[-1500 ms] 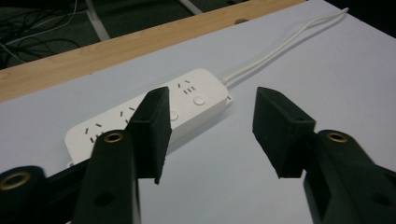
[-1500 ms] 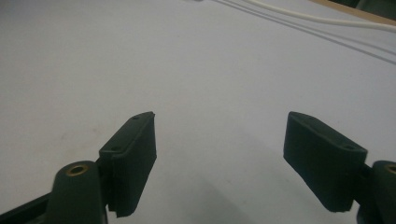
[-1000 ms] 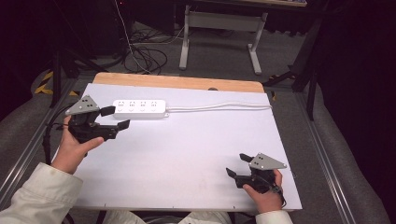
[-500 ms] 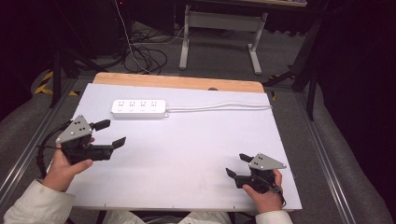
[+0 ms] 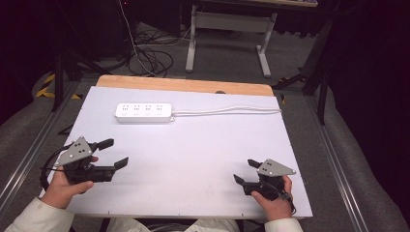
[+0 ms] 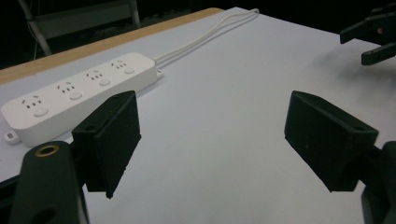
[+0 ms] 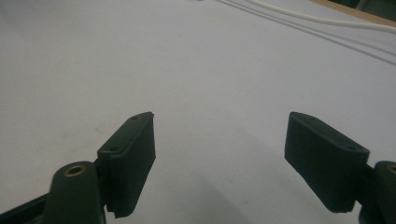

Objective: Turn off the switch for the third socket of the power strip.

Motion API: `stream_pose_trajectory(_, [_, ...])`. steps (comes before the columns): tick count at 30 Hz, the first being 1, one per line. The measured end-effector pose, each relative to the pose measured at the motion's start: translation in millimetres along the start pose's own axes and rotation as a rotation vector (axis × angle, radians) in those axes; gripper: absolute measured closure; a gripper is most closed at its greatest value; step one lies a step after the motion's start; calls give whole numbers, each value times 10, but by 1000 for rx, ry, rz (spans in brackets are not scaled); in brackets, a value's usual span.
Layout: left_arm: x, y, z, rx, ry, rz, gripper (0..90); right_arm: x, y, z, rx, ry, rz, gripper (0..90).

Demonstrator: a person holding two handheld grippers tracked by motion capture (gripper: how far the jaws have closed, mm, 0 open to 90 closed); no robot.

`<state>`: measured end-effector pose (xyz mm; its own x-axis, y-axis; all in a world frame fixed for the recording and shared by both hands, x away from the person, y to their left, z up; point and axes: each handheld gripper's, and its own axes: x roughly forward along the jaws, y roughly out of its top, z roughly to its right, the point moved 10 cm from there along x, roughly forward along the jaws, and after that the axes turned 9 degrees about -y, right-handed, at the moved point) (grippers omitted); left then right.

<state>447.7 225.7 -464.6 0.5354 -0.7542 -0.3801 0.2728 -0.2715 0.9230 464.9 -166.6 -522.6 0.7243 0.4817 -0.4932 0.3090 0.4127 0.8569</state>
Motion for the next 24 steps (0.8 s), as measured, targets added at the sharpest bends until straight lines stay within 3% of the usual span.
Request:
stream_pose_trajectory(6, [60, -260, 8, 34, 15, -61, 164, -5, 2, 3, 1, 1, 3, 253])
stream_pose_trajectory(10, [112, -411, 10, -7, 0, -61, 172, -5, 0, 8, 3, 1, 4, 253])
stream_pose_trajectory(14, [155, -549, -24, -80, -2, -71, 179, -6, 1, 1, 0, 4, 4, 253])
stream_pose_trajectory(18, [152, -545, -28, -68, -3, -68, 182, -3, -5, 1, -1, 6, 1, 253])
stream_pose_trajectory(21, [145, -560, -22, -17, 12, -92, 178, -2, -8, 4, -2, 6, 0, 253])
stream_pose_trajectory(24, [147, -574, -6, -16, 5, -105, 169, -4, -7, 1, -3, 7, 1, 253])
